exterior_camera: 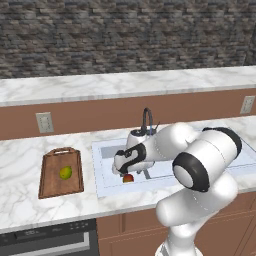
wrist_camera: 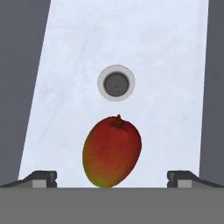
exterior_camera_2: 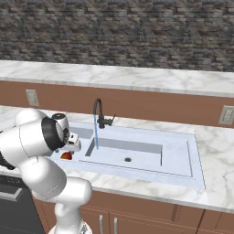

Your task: Pick the pear, mango from the sink and place them on the cutting board to airdry. Then turn off the sink faucet.

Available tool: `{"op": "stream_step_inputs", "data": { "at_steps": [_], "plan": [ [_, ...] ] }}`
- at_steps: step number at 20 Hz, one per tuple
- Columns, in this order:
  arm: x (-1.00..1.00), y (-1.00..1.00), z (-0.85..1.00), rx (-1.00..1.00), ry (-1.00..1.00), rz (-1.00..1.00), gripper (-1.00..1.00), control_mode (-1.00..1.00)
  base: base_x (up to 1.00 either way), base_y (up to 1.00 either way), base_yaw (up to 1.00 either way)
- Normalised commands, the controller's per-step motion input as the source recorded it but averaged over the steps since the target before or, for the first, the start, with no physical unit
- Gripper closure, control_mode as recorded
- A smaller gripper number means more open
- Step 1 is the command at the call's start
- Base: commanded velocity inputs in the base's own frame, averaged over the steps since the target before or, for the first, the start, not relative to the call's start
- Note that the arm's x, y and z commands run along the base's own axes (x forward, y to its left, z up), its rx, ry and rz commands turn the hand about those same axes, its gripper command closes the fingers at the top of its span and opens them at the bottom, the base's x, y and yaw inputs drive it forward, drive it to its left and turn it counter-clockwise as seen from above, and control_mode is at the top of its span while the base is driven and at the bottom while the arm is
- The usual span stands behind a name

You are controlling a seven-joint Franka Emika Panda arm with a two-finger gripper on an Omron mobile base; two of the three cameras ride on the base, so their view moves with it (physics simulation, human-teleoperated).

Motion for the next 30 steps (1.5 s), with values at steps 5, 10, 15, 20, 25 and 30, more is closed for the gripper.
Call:
{"op": "stream_step_inputs", "data": {
  "at_steps": [5, 10, 15, 20, 25, 30],
  "plan": [
    [0.00, 0.01, -0.09, 0.00, 0.00, 0.00, -1.00, -1.00, 0.00, 0.00, 0.00],
    [0.00, 0.00, -0.09, 0.00, 0.00, 0.00, -1.00, -1.00, 0.00, 0.00, 0.00],
    [0.00, 0.00, -0.09, 0.00, 0.00, 0.00, -1.00, -1.00, 0.00, 0.00, 0.00],
    [0.00, 0.00, -0.11, 0.00, 0.00, 0.00, -1.00, -1.00, 0.00, 0.00, 0.00],
    [0.00, 0.00, -0.10, 0.00, 0.00, 0.00, -1.00, -1.00, 0.00, 0.00, 0.00],
    [0.00, 0.00, -0.07, 0.00, 0.00, 0.00, -1.00, -1.00, 0.00, 0.00, 0.00]
  ]
}}
